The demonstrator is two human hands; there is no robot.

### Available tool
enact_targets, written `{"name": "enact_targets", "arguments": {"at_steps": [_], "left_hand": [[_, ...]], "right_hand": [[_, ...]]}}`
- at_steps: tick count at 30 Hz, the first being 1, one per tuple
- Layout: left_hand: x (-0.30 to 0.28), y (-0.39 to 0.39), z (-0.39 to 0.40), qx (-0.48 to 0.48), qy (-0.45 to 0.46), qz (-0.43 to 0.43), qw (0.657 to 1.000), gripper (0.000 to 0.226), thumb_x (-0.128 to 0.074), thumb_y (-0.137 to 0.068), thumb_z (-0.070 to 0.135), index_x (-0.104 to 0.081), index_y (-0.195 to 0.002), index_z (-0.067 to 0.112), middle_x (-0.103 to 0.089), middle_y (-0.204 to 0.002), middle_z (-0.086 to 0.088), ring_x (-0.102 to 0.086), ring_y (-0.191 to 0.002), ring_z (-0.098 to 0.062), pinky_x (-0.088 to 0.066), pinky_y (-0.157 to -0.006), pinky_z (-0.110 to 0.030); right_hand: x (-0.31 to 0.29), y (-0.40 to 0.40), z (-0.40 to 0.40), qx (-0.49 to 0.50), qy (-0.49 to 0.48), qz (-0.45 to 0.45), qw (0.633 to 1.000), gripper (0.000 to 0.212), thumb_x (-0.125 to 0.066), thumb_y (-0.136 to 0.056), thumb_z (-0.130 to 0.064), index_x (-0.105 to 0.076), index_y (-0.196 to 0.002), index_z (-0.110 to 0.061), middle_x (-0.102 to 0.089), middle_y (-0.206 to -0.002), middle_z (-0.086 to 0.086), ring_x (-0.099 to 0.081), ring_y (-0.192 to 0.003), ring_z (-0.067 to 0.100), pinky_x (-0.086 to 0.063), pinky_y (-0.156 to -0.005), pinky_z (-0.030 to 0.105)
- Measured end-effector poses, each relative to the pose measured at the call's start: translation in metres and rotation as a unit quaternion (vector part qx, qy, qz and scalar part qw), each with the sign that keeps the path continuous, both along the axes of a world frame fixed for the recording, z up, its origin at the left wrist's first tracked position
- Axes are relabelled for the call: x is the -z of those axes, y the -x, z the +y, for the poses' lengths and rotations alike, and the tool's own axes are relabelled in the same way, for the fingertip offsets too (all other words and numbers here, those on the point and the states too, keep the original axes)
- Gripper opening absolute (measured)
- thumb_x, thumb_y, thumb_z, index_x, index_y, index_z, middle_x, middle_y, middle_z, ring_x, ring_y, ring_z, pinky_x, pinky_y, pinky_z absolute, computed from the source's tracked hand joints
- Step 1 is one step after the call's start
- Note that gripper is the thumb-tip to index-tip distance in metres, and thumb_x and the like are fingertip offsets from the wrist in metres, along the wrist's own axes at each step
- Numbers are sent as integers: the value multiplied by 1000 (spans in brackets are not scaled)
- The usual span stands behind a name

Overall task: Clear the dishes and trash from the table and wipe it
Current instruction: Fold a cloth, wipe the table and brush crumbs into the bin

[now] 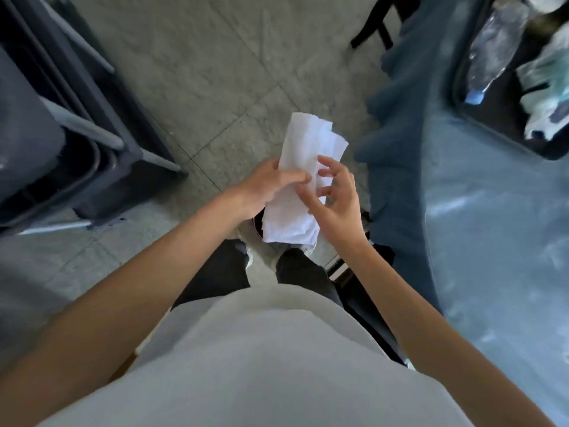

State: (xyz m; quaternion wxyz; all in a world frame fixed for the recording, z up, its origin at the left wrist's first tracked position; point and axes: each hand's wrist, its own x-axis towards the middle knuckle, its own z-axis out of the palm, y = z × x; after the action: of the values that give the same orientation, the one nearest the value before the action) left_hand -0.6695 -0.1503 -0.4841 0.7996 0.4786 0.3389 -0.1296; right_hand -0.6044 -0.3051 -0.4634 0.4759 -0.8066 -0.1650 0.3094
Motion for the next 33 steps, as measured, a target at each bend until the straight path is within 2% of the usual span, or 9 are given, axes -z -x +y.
{"name": "enact_targets", "arguments": {"at_steps": [3, 6, 8, 10, 15, 18, 22, 27, 33], "left_hand": [[-39, 6, 24, -27, 13, -48, 998, 37, -72, -80, 19, -73, -115, 8, -74, -115, -17, -72, -106, -33, -55, -99, -51], [-73, 11, 48, -37, 12, -94, 995, 43, -74, -83, 20, -68, -123, 6, -74, -117, -17, -71, -108, -33, -58, -95, -46], [-92, 17, 64, -39, 12, -118, 992, 40, -72, -89, 17, -66, -127, 5, -72, -120, -17, -71, -110, -32, -59, -92, -42], [-104, 24, 77, -38, 4, -125, 991, 39, -72, -89, 17, -67, -127, 6, -73, -120, -16, -71, -110, -32, -60, -90, -42], [-111, 39, 115, -82, -71, -86, 990, 36, -81, -83, 21, -73, -116, 10, -78, -110, -8, -74, -103, -27, -59, -91, -46], [-110, 41, 136, -138, -108, -63, 983, 33, -85, -79, 20, -76, -109, 10, -79, -104, -7, -76, -97, -24, -61, -86, -42], [-104, 27, 163, -227, -117, -46, 966, 34, -88, -75, 17, -76, -105, 4, -79, -101, -8, -77, -94, -25, -63, -82, -41], [-95, -18, 207, -298, -106, -34, 948, 34, -86, -78, 17, -75, -107, 4, -80, -100, -6, -77, -91, -20, -61, -70, -29], [-70, -106, 273, -345, -39, -30, 937, 31, -77, -87, 14, -72, -116, 4, -77, -114, -9, -73, -107, -26, -61, -88, -39]], "right_hand": [[-32, -7, 17, 47, -20, -30, 998, 67, -81, -84, -48, -50, -140, -28, -57, -128, 4, -64, -97, 8, -59, -83, 27], [-60, -11, 42, 81, -49, 91, 991, 82, -84, -81, -51, -42, -148, -28, -60, -137, 0, -65, -117, 13, -59, -97, 38], [-76, -13, 57, 47, -91, 176, 979, 71, -79, -85, -46, -51, -143, -17, -69, -130, 6, -71, -114, 25, -58, -97, 53], [-90, -12, 71, -9, -121, 206, 971, 53, -70, -92, -37, -60, -133, -6, -72, -123, 16, -71, -110, 37, -55, -97, 63], [-100, -10, 103, -20, -131, 154, 979, 32, -69, -98, -21, -64, -129, -13, -74, -120, 13, -72, -108, 38, -56, -91, 66], [-97, -15, 127, -35, -139, 114, 983, 24, -68, -99, -16, -68, -123, -13, -76, -115, 12, -73, -105, 37, -58, -89, 64], [-87, -41, 167, -57, -147, 101, 982, 21, -66, -101, -15, -69, -120, -10, -74, -115, 19, -71, -107, 43, -56, -91, 67], [-70, -103, 228, -98, -144, 113, 978, 19, -67, -100, -19, -73, -118, -15, -74, -115, 20, -69, -109, 45, -54, -92, 68], [-51, -212, 315, -163, -116, 128, 971, 14, -66, -100, -13, -73, -113, -10, -75, -109, 22, -71, -103, 46, -57, -89, 65]]}}
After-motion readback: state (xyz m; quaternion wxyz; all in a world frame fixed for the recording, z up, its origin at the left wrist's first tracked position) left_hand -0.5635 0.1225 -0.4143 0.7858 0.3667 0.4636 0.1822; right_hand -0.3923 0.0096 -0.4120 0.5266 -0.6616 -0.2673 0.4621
